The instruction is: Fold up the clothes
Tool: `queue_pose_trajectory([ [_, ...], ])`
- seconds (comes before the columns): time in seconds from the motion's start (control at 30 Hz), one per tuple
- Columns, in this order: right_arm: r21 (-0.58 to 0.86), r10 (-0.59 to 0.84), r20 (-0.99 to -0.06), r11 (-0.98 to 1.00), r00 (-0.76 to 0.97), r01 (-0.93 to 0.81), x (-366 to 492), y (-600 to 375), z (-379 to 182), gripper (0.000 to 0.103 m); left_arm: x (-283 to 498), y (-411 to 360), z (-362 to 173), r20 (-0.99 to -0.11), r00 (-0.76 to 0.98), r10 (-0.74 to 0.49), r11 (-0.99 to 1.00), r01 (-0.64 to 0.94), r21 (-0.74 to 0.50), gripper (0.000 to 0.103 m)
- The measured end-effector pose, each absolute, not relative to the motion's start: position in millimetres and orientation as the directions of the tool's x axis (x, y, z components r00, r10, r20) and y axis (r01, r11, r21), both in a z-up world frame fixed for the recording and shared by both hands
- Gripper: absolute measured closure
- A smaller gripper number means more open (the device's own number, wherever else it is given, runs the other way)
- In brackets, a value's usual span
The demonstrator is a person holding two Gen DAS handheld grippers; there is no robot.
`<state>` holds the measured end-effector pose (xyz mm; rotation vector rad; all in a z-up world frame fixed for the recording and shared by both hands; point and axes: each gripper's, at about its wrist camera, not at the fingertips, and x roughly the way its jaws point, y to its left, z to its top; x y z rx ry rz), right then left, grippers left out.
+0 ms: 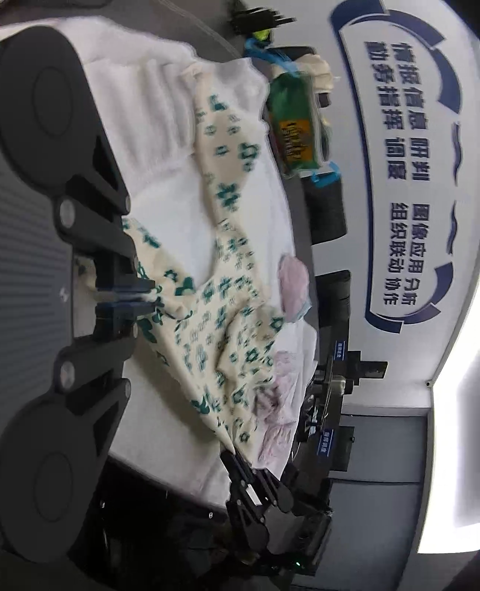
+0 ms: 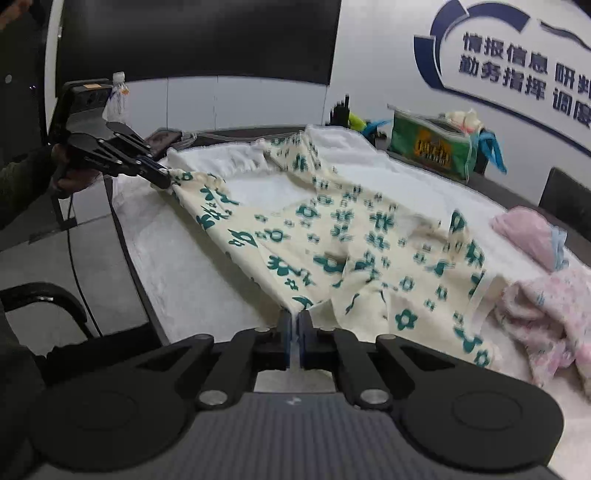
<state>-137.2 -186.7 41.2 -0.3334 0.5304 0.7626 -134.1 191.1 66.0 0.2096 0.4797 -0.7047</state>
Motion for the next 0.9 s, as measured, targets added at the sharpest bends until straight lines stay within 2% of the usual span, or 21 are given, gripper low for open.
queue_pose_trajectory([
  [0.13, -0.110, 0.580, -0.530, 0.676, 0.618, -0.729, -108, -192, 61, 0.100, -93, 171, 80, -0.506, 0.687, -0.521, 0.754, 0.649, 0.105, 0.099],
  [0.23, -0.127, 0.537, -0.531, 0.715, 0.656, -0.688, -65, -187, 69, 0.100, -53, 145, 80, -0.520, 0.760, -0.391, 0.804, 0.557, 0.209, 0.098],
  [0.3, -0.160, 0.458, -0.564, 0.757, 0.688, -0.634, -32, -173, 63, 0.098, -32, 133, 75, -0.544, 0.783, -0.303, 0.850, 0.480, 0.216, 0.087],
  [0.33, -0.163, 0.410, -0.586, 0.785, 0.698, -0.598, -18, -167, 58, 0.096, -30, 133, 75, -0.552, 0.784, -0.285, 0.859, 0.464, 0.216, 0.086],
  [0.4, -0.166, 0.328, -0.631, 0.829, 0.703, -0.535, 4, -160, 50, 0.077, -37, 140, 77, -0.543, 0.800, -0.256, 0.879, 0.426, 0.213, 0.081],
  [0.43, -0.175, 0.317, -0.627, 0.833, 0.712, -0.525, 4, -162, 50, 0.073, -49, 149, 79, -0.523, 0.816, -0.246, 0.895, 0.399, 0.201, 0.076],
  [0.5, -0.194, 0.332, -0.569, 0.835, 0.753, -0.515, -15, -176, 56, 0.058, -74, 168, 82, -0.488, 0.843, -0.228, 0.921, 0.349, 0.174, 0.049],
  [0.53, -0.199, 0.342, -0.532, 0.839, 0.775, -0.507, -28, -185, 60, 0.058, -88, 174, 81, -0.478, 0.844, -0.241, 0.920, 0.356, 0.166, 0.046],
  [0.63, -0.175, 0.427, -0.489, 0.806, 0.761, -0.565, -64, -210, 63, 0.058, -117, 183, 72, -0.477, 0.836, -0.272, 0.898, 0.399, 0.186, 0.045],
  [0.8, -0.265, 0.425, -0.590, 0.701, 0.687, -0.662, -96, -198, 36, 0.058, -118, 170, 48, -0.557, 0.785, -0.273, 0.808, 0.501, 0.310, 0.046],
  [0.9, -0.309, 0.413, -0.600, 0.670, 0.685, -0.675, -95, -188, 26, 0.058, -102, 166, 41, -0.577, 0.776, -0.255, 0.774, 0.522, 0.359, 0.046],
])
